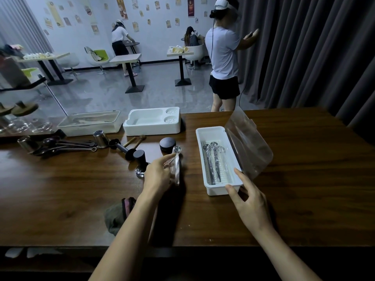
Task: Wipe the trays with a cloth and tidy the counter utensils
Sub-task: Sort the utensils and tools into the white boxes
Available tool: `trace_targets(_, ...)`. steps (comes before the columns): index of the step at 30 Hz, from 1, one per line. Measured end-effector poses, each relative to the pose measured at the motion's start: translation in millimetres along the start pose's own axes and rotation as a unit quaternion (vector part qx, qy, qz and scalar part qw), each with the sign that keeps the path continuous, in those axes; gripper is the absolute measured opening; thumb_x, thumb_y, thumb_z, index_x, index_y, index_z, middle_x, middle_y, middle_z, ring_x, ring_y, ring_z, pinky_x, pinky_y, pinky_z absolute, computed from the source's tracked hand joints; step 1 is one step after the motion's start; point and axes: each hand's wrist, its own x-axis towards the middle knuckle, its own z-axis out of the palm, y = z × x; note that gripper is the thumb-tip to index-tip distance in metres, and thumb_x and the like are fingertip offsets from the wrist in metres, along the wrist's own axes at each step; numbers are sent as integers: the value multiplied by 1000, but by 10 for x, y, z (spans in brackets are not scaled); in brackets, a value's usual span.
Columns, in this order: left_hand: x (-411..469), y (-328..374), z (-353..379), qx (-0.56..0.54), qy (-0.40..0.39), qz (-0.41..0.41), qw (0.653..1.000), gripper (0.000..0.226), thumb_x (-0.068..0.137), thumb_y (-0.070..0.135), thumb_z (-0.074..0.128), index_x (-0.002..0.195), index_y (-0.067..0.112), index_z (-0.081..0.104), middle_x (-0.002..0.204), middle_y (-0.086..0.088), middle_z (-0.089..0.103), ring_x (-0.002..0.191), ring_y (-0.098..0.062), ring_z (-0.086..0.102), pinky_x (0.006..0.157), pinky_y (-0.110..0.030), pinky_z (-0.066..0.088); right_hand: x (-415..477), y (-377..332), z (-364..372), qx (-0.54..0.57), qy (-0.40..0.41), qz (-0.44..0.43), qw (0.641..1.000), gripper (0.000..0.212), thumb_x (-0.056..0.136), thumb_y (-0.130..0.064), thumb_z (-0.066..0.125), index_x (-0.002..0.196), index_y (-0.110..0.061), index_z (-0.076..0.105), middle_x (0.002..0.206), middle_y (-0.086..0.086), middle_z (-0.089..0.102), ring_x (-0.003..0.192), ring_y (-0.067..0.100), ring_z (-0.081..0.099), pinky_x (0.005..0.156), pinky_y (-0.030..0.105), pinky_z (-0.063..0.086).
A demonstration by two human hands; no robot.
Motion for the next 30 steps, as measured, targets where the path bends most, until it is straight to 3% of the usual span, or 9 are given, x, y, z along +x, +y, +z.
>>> trace_targets(4,-16,4,-15,-66,6,-27,997,52,97,0,40,120,31,75,115,-1,72,63,-11,68,50,-24,50,8,4,9,5,-1,1,1000,60,88,-53,60,144,-35,49,150,-1,49,139,14,44,109,39,45)
trace_targets(10,-66,197,65,-264,-25,-51,963,29,101,1,55,121,13,73,107,0,77,89,-13,69,74,-20,55,11,19,21,6,-1,-4,1000,56,91,-41,66,144,-32,50,148,-2,51,137,12,45,109,36,45)
trace_targets(13,-57,318,181,-267,-44,-22,962,29,97,-1,61,117,15,73,111,-4,77,96,-6,70,80,-16,52,11,18,21,7,2,-7,1000,56,91,-42,66,143,-33,51,146,-5,52,135,9,47,108,31,45)
trace_targets(17,-40,459,334,-256,-50,13,965,31,94,-3,65,121,10,72,110,-7,76,91,1,69,78,-10,50,8,7,23,12,-1,-10,1000,55,90,-42,67,142,-33,51,144,-10,53,132,5,47,104,17,41)
trace_targets(20,4,536,452,-257,-61,40,964,33,92,-2,68,122,11,70,102,-2,77,87,3,69,80,-13,52,10,26,25,15,-4,-3,1000,56,91,-44,66,143,-33,51,146,-9,51,135,6,46,108,23,43)
trace_targets(23,116,527,587,-194,-75,64,976,34,91,12,75,124,18,72,107,4,77,99,0,69,96,-25,55,14,7,20,15,1,-5,1000,53,90,-45,65,141,-38,51,139,-17,51,127,-10,44,100,5,37)
trace_targets(25,192,544,668,-87,-65,83,991,39,88,34,76,126,26,72,112,8,76,117,-2,64,108,-39,50,19,4,21,17,3,-8,1000,53,90,-48,64,140,-42,48,134,-23,49,120,-21,42,96,0,35)
trace_targets(27,262,552,741,40,-70,115,990,48,86,50,72,130,32,69,120,11,74,140,-9,46,120,-47,31,25,23,24,13,6,-11,1000,55,89,-58,60,141,-43,48,134,-27,47,119,-25,40,98,5,38)
trace_targets(30,306,597,846,169,-97,162,967,46,92,48,69,136,38,63,140,10,63,152,-9,21,121,-61,-2,25,56,31,10,10,-16,1000,57,89,-60,59,142,-43,48,136,-29,46,122,-22,40,101,11,40)
